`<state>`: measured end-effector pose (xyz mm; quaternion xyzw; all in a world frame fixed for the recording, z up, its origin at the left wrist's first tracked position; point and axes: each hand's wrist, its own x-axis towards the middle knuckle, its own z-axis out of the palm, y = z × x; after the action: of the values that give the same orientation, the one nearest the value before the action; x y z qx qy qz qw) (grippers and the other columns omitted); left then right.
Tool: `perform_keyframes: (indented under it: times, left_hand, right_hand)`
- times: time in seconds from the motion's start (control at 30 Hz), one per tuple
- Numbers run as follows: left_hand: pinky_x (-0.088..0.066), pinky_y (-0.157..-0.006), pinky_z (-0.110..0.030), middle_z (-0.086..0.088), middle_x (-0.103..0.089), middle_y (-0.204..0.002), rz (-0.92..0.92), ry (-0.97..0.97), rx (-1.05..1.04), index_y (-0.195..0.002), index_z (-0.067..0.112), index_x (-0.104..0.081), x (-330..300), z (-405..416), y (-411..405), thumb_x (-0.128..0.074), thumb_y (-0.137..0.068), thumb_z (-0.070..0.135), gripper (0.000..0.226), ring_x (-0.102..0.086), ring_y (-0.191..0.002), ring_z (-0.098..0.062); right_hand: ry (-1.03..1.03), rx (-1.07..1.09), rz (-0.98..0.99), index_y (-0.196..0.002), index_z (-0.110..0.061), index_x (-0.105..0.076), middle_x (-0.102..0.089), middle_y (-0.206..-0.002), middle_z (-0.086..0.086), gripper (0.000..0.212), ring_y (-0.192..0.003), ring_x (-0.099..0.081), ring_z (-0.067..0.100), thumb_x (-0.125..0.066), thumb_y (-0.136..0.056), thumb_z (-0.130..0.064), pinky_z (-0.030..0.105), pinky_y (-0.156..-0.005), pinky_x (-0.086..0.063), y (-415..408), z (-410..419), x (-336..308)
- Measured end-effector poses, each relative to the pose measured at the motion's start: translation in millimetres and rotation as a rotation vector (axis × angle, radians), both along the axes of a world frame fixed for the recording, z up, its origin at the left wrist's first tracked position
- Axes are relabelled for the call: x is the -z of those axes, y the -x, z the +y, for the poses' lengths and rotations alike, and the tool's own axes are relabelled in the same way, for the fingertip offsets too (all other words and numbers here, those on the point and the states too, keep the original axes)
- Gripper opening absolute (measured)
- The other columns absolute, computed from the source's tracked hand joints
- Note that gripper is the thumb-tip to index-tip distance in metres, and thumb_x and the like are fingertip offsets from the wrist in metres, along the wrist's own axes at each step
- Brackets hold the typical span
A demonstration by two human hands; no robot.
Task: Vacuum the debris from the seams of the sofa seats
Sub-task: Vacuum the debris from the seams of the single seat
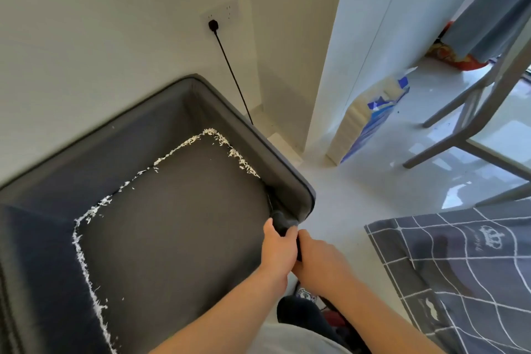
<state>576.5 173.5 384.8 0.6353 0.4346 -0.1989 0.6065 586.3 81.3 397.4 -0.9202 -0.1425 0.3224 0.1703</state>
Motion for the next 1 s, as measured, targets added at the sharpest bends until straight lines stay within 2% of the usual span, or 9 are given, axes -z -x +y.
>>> perform_keyframes:
  times: [0.13, 0.2, 0.3, 0.47, 0.6, 0.7, 0.8, 0.9, 1.0]
  left_hand:
    - [-0.049, -0.106, -0.051, -0.006, -0.055, -0.142, 0.07, 0.005, -0.013, -0.156, 0.023, -0.029, 18.3, -9.7, -1.6, -0.053, -0.102, 0.029, 0.06, -0.057, -0.126, -0.03]
    - [-0.055, -0.097, -0.052, -0.008, -0.062, -0.128, 0.13, 0.067, -0.036, -0.145, 0.023, -0.038, 24.4, -13.8, 5.0, -0.052, -0.1, 0.024, 0.047, -0.062, -0.115, -0.031]
    - [-0.06, -0.084, -0.049, -0.01, -0.065, -0.118, 0.15, 0.13, -0.103, -0.138, 0.026, -0.042, 26.3, -22.0, 15.2, -0.053, -0.099, 0.022, 0.041, -0.066, -0.106, -0.032]
    - [-0.056, -0.096, -0.048, -0.003, -0.061, -0.113, 0.062, 0.07, -0.181, -0.127, 0.031, -0.038, 11.1, -28.5, 9.7, -0.056, -0.1, 0.021, 0.034, -0.062, -0.109, -0.025]
    - [-0.056, -0.097, -0.048, -0.002, -0.06, -0.118, 0.04, 0.061, -0.184, -0.142, 0.026, -0.037, 8.6, -34.0, -2.3, -0.057, -0.1, 0.022, 0.047, -0.063, -0.111, -0.026]
    - [-0.057, -0.092, -0.045, -0.004, -0.059, -0.119, 0.052, 0.041, -0.165, -0.15, 0.022, -0.034, 12.3, -33.5, -8.5, -0.055, -0.103, 0.023, 0.051, -0.061, -0.113, -0.027]
    - [-0.057, -0.077, -0.039, -0.006, -0.059, -0.119, 0.085, 0.005, -0.129, -0.146, 0.02, -0.038, 14.9, -31.6, -11.4, -0.053, -0.103, 0.021, 0.045, -0.061, -0.111, -0.029]
    - [-0.061, -0.087, -0.048, -0.007, -0.063, -0.119, 0.154, 0.016, -0.059, -0.141, 0.022, -0.042, 17.0, -42.6, -6.1, -0.055, -0.1, 0.021, 0.043, -0.065, -0.108, -0.03]
    - [-0.06, -0.089, -0.048, -0.004, -0.063, -0.118, 0.133, 0.004, -0.033, -0.145, 0.025, -0.039, 23.3, -54.9, 4.1, -0.058, -0.099, 0.024, 0.05, -0.064, -0.107, -0.028]
  right_hand:
    - [0.046, -0.091, 0.015, -0.129, -0.019, -0.042, -0.07, -0.106, 0.003, 0.035, -0.074, -0.06, 0.021, -0.048, -0.103, -0.04, 0.023, -0.058, -0.04, -6.0, -13.2, 15.1]
    - [0.063, -0.17, 0.044, -0.127, -0.02, -0.044, -0.07, -0.105, 0.002, 0.033, -0.08, -0.066, 0.023, -0.049, -0.102, -0.041, 0.027, -0.064, -0.043, 1.9, -21.8, 24.4]
    - [0.047, -0.227, 0.031, -0.129, -0.021, -0.043, -0.07, -0.109, 0.002, 0.032, -0.073, -0.054, 0.022, -0.049, -0.103, -0.037, 0.023, -0.054, -0.033, 10.6, -34.4, 29.3]
    - [0.017, -0.248, -0.075, -0.137, -0.018, -0.039, -0.071, -0.107, 0.002, 0.039, -0.07, -0.057, 0.018, -0.047, -0.105, -0.039, 0.022, -0.063, -0.043, -6.7, -41.2, 16.7]
    - [0.023, -0.241, -0.113, -0.145, -0.017, -0.033, -0.07, -0.115, 0.004, 0.047, -0.074, -0.055, 0.019, -0.046, -0.106, -0.038, 0.018, -0.051, -0.032, -15.7, -45.4, 12.4]
    - [0.023, -0.211, -0.066, -0.142, -0.017, -0.036, -0.07, -0.108, 0.004, 0.046, -0.079, -0.065, 0.021, -0.05, -0.104, -0.037, 0.023, -0.061, -0.043, -17.4, -40.3, 29.1]
    - [0.031, -0.221, -0.026, -0.138, -0.018, -0.037, -0.069, -0.105, 0.003, 0.043, -0.073, -0.059, 0.019, -0.05, -0.103, -0.037, 0.027, -0.064, -0.046, -16.7, -37.4, 42.0]
    - [0.042, -0.214, 0.008, -0.133, -0.019, -0.04, -0.07, -0.111, 0.003, 0.035, -0.075, -0.056, 0.021, -0.051, -0.104, -0.035, 0.026, -0.065, -0.039, -10.0, -49.7, 47.8]
    - [0.035, -0.167, 0.038, -0.126, -0.021, -0.042, -0.07, -0.108, 0.001, 0.029, -0.078, -0.061, 0.02, -0.05, -0.104, -0.036, 0.026, -0.067, -0.044, 1.6, -61.5, 51.2]
